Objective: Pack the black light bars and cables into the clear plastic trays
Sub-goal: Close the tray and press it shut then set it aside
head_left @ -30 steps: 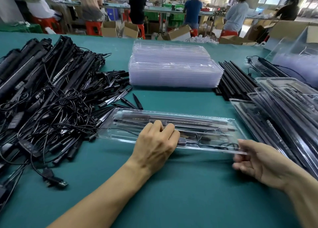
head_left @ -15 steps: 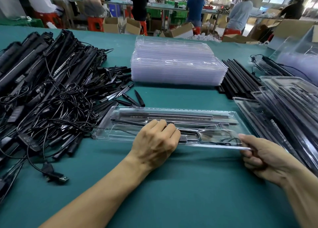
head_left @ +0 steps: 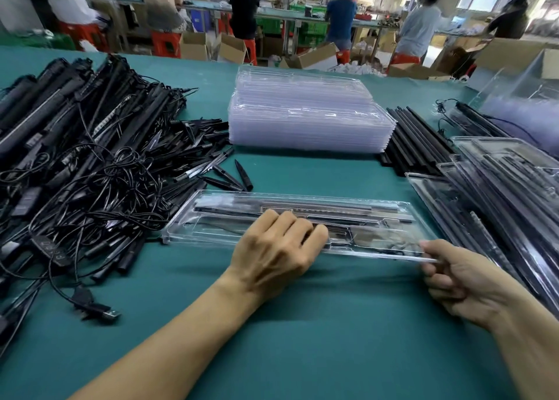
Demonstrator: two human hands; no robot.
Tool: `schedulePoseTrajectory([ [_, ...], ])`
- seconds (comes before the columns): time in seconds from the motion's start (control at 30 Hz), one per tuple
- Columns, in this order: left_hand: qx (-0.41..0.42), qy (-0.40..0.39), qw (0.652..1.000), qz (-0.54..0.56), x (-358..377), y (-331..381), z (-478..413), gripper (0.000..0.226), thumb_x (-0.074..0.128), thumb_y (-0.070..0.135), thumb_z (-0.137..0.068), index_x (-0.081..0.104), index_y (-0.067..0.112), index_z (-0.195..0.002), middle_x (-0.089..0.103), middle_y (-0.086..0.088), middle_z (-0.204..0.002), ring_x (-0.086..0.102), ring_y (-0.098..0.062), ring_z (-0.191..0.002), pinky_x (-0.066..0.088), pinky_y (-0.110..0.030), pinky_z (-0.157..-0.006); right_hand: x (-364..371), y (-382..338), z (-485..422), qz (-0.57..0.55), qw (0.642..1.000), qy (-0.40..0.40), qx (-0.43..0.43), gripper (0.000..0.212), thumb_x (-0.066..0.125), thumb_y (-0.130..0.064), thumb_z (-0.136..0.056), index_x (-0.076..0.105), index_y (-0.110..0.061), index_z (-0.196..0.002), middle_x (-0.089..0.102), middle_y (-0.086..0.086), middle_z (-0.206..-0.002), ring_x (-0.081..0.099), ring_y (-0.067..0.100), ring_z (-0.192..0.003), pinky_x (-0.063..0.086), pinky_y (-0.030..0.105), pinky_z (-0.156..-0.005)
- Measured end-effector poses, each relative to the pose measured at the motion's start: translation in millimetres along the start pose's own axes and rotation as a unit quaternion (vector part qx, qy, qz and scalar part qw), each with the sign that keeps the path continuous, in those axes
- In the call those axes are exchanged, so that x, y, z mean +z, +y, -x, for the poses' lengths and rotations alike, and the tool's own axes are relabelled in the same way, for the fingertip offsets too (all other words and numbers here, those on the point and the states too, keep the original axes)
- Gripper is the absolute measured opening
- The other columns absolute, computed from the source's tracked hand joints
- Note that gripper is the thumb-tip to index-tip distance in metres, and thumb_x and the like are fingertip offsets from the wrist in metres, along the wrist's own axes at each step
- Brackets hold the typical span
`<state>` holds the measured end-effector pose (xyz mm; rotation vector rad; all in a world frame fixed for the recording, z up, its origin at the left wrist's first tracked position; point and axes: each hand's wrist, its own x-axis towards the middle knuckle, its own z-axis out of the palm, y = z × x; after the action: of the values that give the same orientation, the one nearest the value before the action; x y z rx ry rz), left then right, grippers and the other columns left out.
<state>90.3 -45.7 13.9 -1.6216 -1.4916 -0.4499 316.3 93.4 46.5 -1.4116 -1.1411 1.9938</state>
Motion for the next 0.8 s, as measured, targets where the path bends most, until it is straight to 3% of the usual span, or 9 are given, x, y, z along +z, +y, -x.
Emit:
schedulePoseTrajectory([
  [0.1, -0.006, 0.007, 1.0, 0.001, 0.5, 1.6, -1.6, 0.02, 0.06, 0.013, -0.096, 0.069, 0.02, -0.079, 0.062, 0.002, -0.068, 0.058, -0.021, -0.059, 0.046, -0.034, -0.053, 10.1, 2.4, 11.5, -0.076, 0.997, -0.01, 0.015, 0.025, 0.054, -0.037, -0.091, 0.047, -0.016, -0.079, 0.048, 0.002, -0.055, 0.042, 0.007, -0.033, 0.025, 0.01, -0.026],
  [0.2, -0.002, -0.004, 1.0, -0.004, 1.8, 1.8, -1.5, 0.017, 0.061, 0.013, -0.095, 0.072, 0.018, -0.083, 0.061, 0.002, -0.066, 0.058, -0.021, -0.058, 0.046, -0.033, -0.053, 23.7, 14.0, 29.8, -0.153, 0.985, -0.068, 0.052, 0.051, 0.062, -0.05, -0.076, 0.051, -0.009, -0.103, 0.067, 0.017, -0.086, 0.071, 0.029, -0.064, 0.05, 0.025, -0.035],
  [0.27, 0.0, -0.01, 1.0, 0.002, 1.9, 2.8, -2.8, 0.019, 0.057, 0.017, -0.098, 0.073, 0.018, -0.088, 0.061, 0.003, -0.064, 0.057, -0.02, -0.057, 0.045, -0.032, -0.053, 40.4, 24.1, 39.2, -0.188, 0.968, -0.13, 0.102, 0.068, 0.065, -0.048, -0.07, 0.048, -0.007, -0.122, 0.068, 0.026, -0.11, 0.071, 0.042, -0.091, 0.059, 0.039, -0.047],
  [0.33, 0.004, -0.01, 1.0, 0.008, 1.0, 3.5, -4.0, 0.02, 0.055, 0.016, -0.097, 0.074, 0.017, -0.091, 0.059, 0.003, -0.062, 0.057, -0.02, -0.056, 0.044, -0.032, -0.052, 63.0, 33.4, 40.8, -0.19, 0.955, -0.185, 0.134, 0.077, 0.066, -0.047, -0.073, 0.046, -0.005, -0.134, 0.064, 0.029, -0.119, 0.067, 0.045, -0.101, 0.061, 0.046, -0.067],
  [0.4, 0.014, -0.013, 1.0, 0.016, 0.1, 2.6, -3.2, 0.013, 0.061, 0.013, -0.092, 0.074, 0.016, -0.092, 0.056, 0.003, -0.061, 0.056, -0.02, -0.055, 0.044, -0.032, -0.052, 85.7, 38.4, 36.7, -0.194, 0.955, -0.182, 0.13, 0.075, 0.063, -0.047, -0.082, 0.044, 0.0, -0.138, 0.064, 0.026, -0.122, 0.066, 0.042, -0.105, 0.057, 0.045, -0.084],
  [0.5, 0.011, -0.014, 0.999, 0.036, -0.3, 1.2, -4.3, 0.023, 0.052, 0.012, -0.097, 0.074, 0.014, -0.089, 0.057, 0.002, -0.061, 0.057, -0.021, -0.054, 0.045, -0.032, -0.051, 111.5, 35.1, 31.3, -0.21, 0.966, -0.12, 0.089, 0.055, 0.065, -0.038, -0.088, 0.056, 0.003, -0.124, 0.069, 0.019, -0.104, 0.069, 0.034, -0.095, 0.055, 0.039, -0.086],
  [0.57, 0.004, -0.007, 0.999, 0.042, -1.5, 2.1, -5.3, 0.033, 0.043, 0.012, -0.1, 0.074, 0.014, -0.088, 0.058, 0.002, -0.061, 0.057, -0.021, -0.054, 0.045, -0.032, -0.05, 121.2, 35.9, 28.5, -0.215, 0.971, -0.085, 0.061, 0.033, 0.069, -0.03, -0.087, 0.064, -0.004, -0.107, 0.069, 0.013, -0.081, 0.069, 0.027, -0.074, 0.057, 0.034, -0.076],
  [0.67, 0.008, 0.008, 0.999, 0.041, -4.7, 1.9, -4.9, 0.024, 0.053, 0.011, -0.097, 0.073, 0.015, -0.085, 0.058, 0.002, -0.062, 0.057, -0.021, -0.055, 0.046, -0.033, -0.051, 132.9, 43.0, 24.7, -0.241, 0.968, -0.057, 0.028, 0.012, 0.067, -0.017, -0.09, 0.063, -0.005, -0.088, 0.064, 0.008, -0.06, 0.065, 0.017, -0.054, 0.057, 0.027, -0.056],
  [0.8, -0.005, -0.02, 0.999, 0.025, -10.2, 2.7, -5.1, 0.018, 0.059, 0.01, -0.091, 0.067, 0.019, -0.077, 0.061, 0.001, -0.065, 0.058, -0.023, -0.06, 0.047, -0.034, -0.056, 138.0, 47.4, 16.1, -0.279, 0.96, -0.018, -0.006, 0.013, 0.057, -0.003, -0.092, 0.058, -0.007, -0.079, 0.061, 0.008, -0.061, 0.06, 0.017, -0.052, 0.053, 0.023, -0.047],
])
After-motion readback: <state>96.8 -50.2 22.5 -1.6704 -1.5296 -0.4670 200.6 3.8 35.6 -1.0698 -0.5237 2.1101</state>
